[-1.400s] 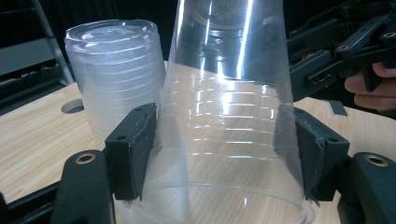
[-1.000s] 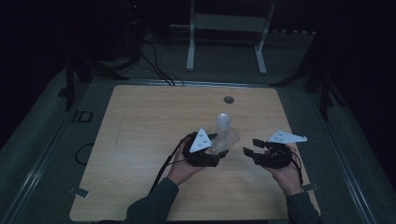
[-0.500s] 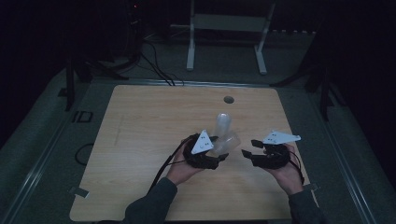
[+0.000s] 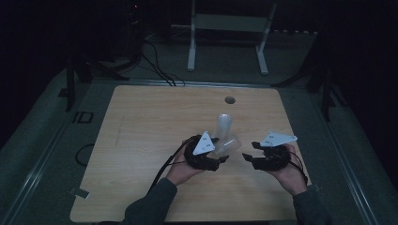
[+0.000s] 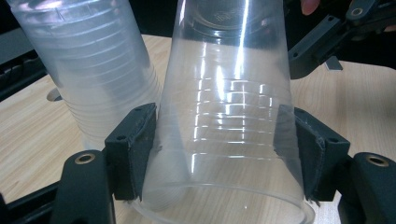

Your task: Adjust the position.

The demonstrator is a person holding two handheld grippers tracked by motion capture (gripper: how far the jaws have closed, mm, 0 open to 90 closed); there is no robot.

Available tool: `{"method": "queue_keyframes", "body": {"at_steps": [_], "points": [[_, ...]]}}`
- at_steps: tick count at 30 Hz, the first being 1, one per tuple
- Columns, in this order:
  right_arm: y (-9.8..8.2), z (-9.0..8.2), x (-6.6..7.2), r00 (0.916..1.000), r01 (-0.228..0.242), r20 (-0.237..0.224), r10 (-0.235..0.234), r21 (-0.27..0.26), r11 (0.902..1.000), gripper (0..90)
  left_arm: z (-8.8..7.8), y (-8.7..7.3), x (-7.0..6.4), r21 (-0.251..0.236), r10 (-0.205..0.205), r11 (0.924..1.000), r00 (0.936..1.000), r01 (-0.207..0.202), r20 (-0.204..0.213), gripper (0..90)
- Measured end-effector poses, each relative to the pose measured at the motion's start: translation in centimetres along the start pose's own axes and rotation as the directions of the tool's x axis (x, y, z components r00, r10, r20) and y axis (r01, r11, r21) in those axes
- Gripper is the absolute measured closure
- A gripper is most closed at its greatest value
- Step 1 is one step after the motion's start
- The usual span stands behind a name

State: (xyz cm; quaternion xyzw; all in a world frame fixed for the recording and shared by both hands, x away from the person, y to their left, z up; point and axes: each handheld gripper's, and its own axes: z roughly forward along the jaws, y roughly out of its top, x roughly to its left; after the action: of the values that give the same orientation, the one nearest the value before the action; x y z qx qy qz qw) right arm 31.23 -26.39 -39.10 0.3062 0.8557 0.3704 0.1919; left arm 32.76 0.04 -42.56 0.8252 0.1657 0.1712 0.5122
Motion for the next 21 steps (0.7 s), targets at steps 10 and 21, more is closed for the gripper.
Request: {"method": "queue_keyframes", "body": {"at_steps": [10,21], "points": [[0.3,-0.1,0.1,0.9982,0.060,-0.007,-0.060,0.069,0.9958,41.3,0.3,0.0,-0.3,0.033,0.033,0.9989,0.9990,-0.034,0.031,31.1],[1.1,-0.1,0.5,0.9903,0.138,-0.028,-0.136,0.136,0.9810,40.9,0.4,-0.1,-0.3,0.049,0.053,0.9972,0.9973,-0.056,0.051,31.0]]}}
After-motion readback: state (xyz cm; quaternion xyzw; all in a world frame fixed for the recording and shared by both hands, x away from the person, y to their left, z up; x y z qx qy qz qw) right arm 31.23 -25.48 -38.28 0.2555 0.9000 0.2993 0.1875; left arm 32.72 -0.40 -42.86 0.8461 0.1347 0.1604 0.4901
